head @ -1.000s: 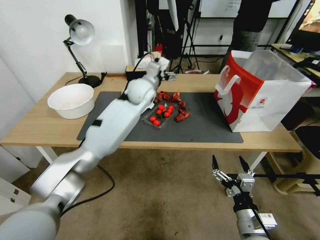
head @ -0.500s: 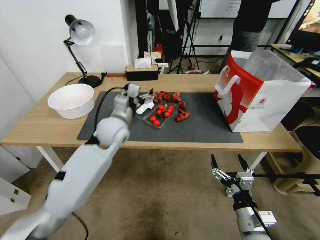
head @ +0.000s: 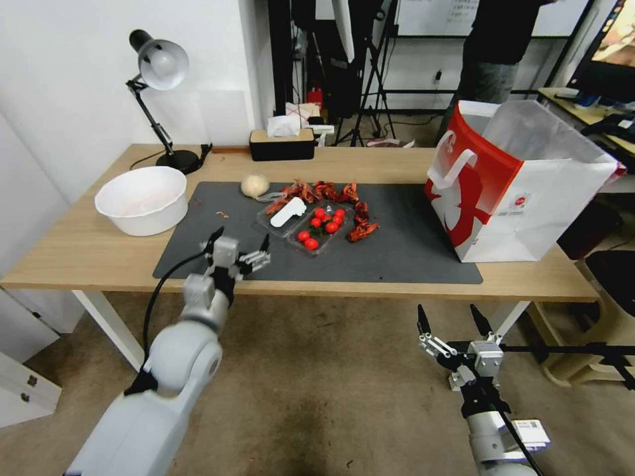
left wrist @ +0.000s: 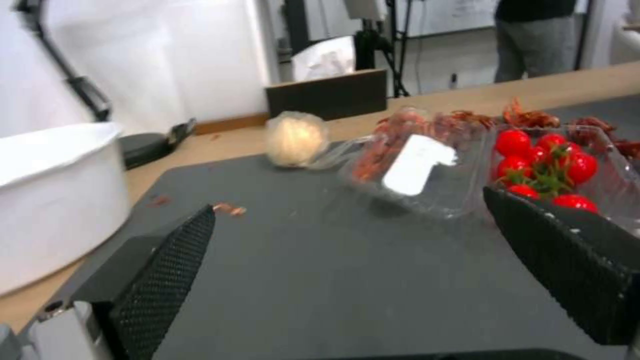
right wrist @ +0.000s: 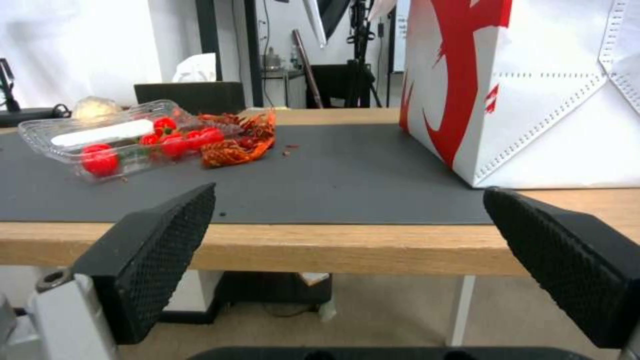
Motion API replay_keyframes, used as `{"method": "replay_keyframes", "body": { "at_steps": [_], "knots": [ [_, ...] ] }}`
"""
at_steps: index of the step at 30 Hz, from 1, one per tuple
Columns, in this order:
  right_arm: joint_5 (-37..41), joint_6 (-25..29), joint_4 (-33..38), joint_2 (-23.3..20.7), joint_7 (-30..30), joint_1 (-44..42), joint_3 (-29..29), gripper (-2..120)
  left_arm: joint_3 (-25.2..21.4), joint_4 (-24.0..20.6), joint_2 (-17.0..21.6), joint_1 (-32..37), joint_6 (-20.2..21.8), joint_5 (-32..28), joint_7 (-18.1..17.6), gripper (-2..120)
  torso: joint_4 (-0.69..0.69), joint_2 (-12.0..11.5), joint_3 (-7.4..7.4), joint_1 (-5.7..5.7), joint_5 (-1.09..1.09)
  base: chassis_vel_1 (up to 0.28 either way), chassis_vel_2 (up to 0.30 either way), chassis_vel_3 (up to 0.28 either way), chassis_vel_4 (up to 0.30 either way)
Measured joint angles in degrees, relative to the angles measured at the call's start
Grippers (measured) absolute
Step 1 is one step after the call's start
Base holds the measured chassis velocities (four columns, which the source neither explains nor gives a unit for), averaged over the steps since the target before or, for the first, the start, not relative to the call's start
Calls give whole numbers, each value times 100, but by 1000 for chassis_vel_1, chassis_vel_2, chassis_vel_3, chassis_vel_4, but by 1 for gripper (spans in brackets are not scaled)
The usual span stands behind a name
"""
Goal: Pick up the trash from the table and place it into the takeout bag.
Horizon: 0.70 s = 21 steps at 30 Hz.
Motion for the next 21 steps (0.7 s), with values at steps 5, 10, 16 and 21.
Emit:
{"method": "replay_keyframes", "body": {
  "at_steps": [5, 10, 16, 21],
  "knots": [
    [-19, -1, 9, 1, 0, -27, -9, 100, -349, -301, -222, 712, -407, 58, -69, 100, 1, 0, 0, -1, 1, 0, 0, 0, 0],
    [-26, -1, 15, -2, 0, -39, -14, 100, -527, -457, -440, 1195, -672, 222, -70, 100, 0, 0, 0, -1, 1, 0, 0, 0, 0],
    [-32, 0, 32, -16, -3, -45, -24, 100, -506, -413, -652, 1362, -865, 301, -69, 100, 0, 0, 1, 1, 0, 0, 0, 0, 0],
    [-33, -1, 49, -45, -4, -55, -23, 100, -493, -349, -674, 1335, -915, 303, -61, 100, -1, 0, 1, 1, 1, 0, 0, 0, 0]
  ]
}}
